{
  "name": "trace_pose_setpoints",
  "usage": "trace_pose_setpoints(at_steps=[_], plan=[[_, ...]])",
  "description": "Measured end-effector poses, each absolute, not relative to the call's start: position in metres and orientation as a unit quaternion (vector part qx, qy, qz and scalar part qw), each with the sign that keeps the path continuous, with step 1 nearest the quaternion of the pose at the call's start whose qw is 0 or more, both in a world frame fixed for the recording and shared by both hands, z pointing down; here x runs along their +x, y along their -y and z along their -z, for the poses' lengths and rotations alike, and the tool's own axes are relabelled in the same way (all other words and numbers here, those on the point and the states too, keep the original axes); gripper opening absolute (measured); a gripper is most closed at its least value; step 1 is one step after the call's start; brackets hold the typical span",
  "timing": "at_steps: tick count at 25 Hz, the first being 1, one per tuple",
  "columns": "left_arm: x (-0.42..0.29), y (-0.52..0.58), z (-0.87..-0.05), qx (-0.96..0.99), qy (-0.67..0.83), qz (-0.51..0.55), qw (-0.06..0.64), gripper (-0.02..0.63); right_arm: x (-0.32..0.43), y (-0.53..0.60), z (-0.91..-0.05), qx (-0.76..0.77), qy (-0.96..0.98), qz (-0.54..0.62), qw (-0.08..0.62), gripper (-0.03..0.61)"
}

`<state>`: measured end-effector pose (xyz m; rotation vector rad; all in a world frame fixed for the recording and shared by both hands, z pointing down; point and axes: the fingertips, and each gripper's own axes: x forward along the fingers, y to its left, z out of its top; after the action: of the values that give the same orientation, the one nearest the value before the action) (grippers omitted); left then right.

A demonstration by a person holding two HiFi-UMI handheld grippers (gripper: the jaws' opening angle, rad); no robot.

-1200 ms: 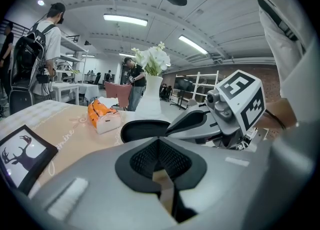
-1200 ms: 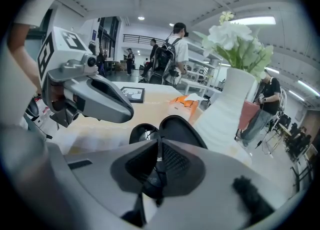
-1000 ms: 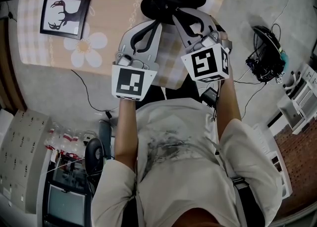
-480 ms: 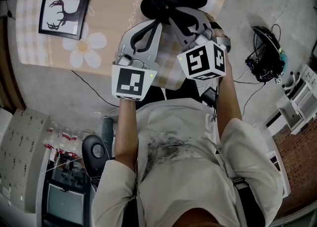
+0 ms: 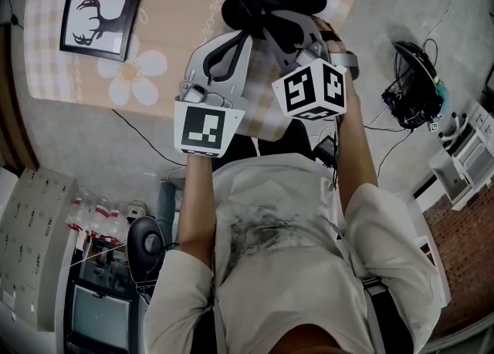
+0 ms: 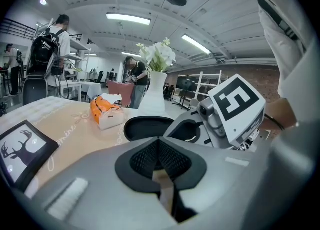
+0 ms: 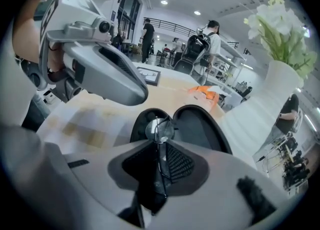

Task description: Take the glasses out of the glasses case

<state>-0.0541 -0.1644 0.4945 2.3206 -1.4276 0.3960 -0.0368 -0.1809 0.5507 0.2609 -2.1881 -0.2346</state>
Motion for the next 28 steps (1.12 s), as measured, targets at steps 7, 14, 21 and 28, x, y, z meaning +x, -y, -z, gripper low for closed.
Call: trace_pose_setpoints(at_steps=[7, 14, 21, 28], plan=[[-0.0571, 0.1625, -0.4966, 0.821, 0.512, -0.144, 0.208, 0.008, -0.0383, 0.1814, -0.5541, 0.104, 0.88, 0.101, 0.452, 0.078], [-0.0567, 0.1648, -0.4963, 0.828, 0.507, -0.14, 0.192, 0.008, -0.0393, 0.1828, -0.5572, 0.106, 0.874, 0.118, 0.459, 0.066], [-0.0556, 0.1637, -0.4957, 0.829, 0.505, -0.141, 0.191, 0.008, -0.0408, 0.1805, -0.5606, 0.096, 0.865, 0.141, 0.471, 0.034], [-0.057, 0.161, -0.4954, 0.829, 0.506, -0.142, 0.191, 0.008, -0.0413, 0.1798, -0.5605, 0.1, 0.866, 0.126, 0.473, 0.018]])
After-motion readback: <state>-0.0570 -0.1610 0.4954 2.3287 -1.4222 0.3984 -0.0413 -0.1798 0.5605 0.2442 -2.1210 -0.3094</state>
